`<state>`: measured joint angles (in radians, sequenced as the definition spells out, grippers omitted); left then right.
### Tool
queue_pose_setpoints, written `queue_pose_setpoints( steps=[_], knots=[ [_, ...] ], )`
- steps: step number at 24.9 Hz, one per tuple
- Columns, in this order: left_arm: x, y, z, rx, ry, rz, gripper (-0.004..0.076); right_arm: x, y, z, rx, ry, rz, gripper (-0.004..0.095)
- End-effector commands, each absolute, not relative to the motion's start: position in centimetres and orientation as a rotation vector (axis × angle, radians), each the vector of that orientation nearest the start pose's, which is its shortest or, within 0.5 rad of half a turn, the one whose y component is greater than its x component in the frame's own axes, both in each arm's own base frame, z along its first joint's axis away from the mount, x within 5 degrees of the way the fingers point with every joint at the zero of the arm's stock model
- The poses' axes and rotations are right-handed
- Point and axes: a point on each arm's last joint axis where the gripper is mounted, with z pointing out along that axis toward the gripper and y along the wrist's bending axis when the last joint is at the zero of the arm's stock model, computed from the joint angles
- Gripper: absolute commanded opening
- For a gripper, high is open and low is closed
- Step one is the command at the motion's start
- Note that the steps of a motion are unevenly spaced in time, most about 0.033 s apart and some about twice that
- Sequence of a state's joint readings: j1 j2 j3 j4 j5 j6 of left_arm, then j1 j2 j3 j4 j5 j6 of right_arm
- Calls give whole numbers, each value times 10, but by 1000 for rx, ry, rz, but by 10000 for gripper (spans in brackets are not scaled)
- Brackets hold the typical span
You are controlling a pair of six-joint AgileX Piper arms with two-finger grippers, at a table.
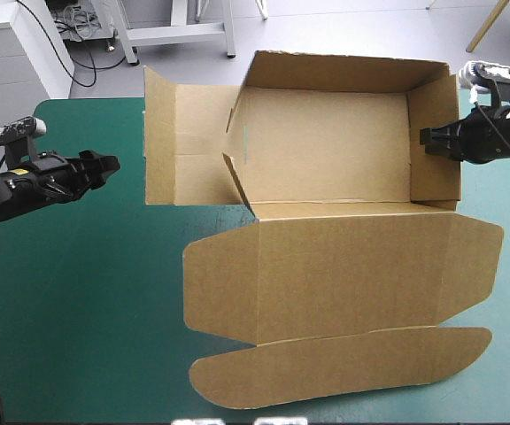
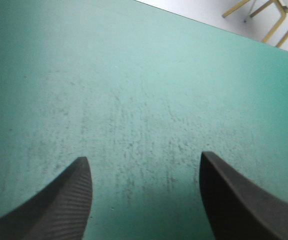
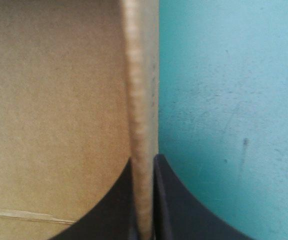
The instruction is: Fold the box
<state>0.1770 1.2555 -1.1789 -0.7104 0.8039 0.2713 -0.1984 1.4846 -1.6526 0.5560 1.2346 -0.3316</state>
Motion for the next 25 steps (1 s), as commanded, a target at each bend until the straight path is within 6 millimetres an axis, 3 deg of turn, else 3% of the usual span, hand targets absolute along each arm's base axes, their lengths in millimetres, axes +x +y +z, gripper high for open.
queue_pose_setpoints(
  steps=[1, 4, 7, 19, 25],
  knots=[
    [262, -2, 397, -238, 2104, -684, 433, 292, -3, 446, -162, 2243, 647, -19],
    [260, -3, 396, -227, 2123, -696, 433, 299, 1, 439, -136, 2177, 722, -18],
    [258, -5, 394, -209, 2156, -720, 433, 308, 8, 429, -117, 2167, 692, -17],
    [247, -16, 389, -81, 2266, -821, 433, 348, 93, 374, -274, 2301, 688, -18],
    [244, -23, 392, 13, 2247, -908, 433, 357, 126, 349, -306, 2370, 691, -18]
  ],
)
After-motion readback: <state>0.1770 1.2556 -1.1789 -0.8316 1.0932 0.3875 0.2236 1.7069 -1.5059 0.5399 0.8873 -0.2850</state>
